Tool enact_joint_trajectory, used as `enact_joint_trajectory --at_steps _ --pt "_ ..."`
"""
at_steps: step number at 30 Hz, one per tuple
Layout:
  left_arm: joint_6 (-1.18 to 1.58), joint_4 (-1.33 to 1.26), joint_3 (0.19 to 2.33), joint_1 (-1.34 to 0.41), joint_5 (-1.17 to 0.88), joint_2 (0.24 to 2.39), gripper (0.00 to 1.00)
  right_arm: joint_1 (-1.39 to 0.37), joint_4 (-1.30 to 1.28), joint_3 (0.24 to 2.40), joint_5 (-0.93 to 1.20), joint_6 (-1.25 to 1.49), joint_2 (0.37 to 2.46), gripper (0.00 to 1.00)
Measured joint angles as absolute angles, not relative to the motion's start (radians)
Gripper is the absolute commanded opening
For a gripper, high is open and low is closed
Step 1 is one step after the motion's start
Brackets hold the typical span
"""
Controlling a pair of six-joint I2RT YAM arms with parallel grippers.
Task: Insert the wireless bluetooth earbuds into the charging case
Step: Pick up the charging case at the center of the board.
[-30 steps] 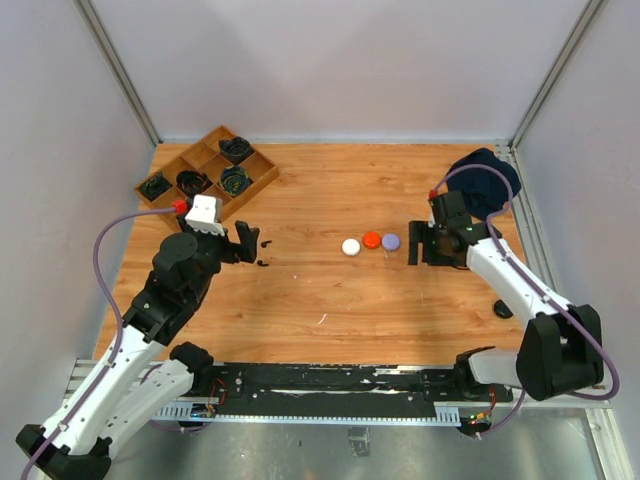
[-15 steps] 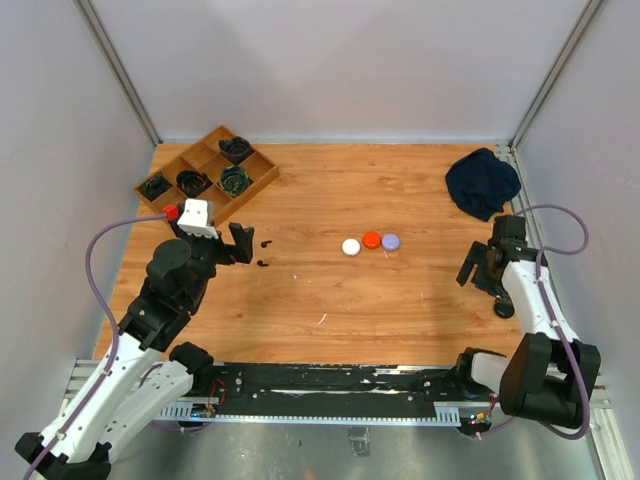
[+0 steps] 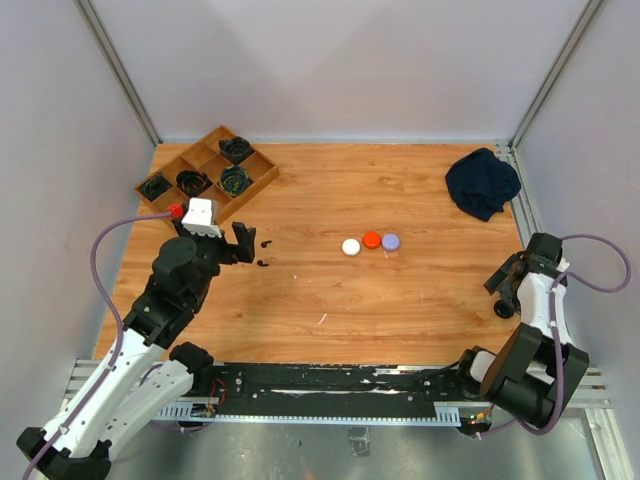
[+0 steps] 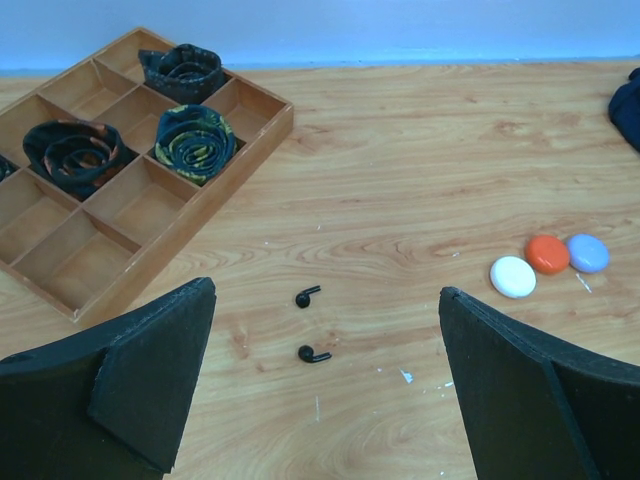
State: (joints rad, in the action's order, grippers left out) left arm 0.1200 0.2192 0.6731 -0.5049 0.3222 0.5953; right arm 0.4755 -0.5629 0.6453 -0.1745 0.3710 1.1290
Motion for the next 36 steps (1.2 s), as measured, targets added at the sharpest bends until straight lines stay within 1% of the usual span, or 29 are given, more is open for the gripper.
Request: enact_joint_trajectory --at_steps 5,12,22,26,31,33,36 --pt "0.12 0.218 0.673 -0.505 0.322 0.603 0.99 0.553 -0.517 0.62 -0.131 0.374 1.179 0.83" --pt "0.12 0.218 0.673 -0.505 0.322 0.607 0.99 0.564 -0.46 0.588 -0.067 0.379 1.241 0.76" --pt "0.12 0.212 0.673 -0.505 0.321 0.607 0.99 0.567 -0.392 0.573 -0.041 0.377 1.232 0.58" --pt "0.12 0.211 0.673 -0.505 0.32 0.607 0.99 0.557 -0.367 0.55 0.001 0.379 1.199 0.54" --pt "0.121 0.211 0.673 -0.505 0.314 0.607 0.99 0.463 -0.372 0.537 0.052 0.403 1.169 0.56" --pt "0.123 0.211 0.673 -0.505 0.313 0.607 0.99 0.38 -0.374 0.537 0.056 0.423 1.158 0.56" --pt "0.124 0.211 0.673 -0.505 0.313 0.604 0.99 0.21 -0.379 0.541 0.054 0.464 1.143 0.55"
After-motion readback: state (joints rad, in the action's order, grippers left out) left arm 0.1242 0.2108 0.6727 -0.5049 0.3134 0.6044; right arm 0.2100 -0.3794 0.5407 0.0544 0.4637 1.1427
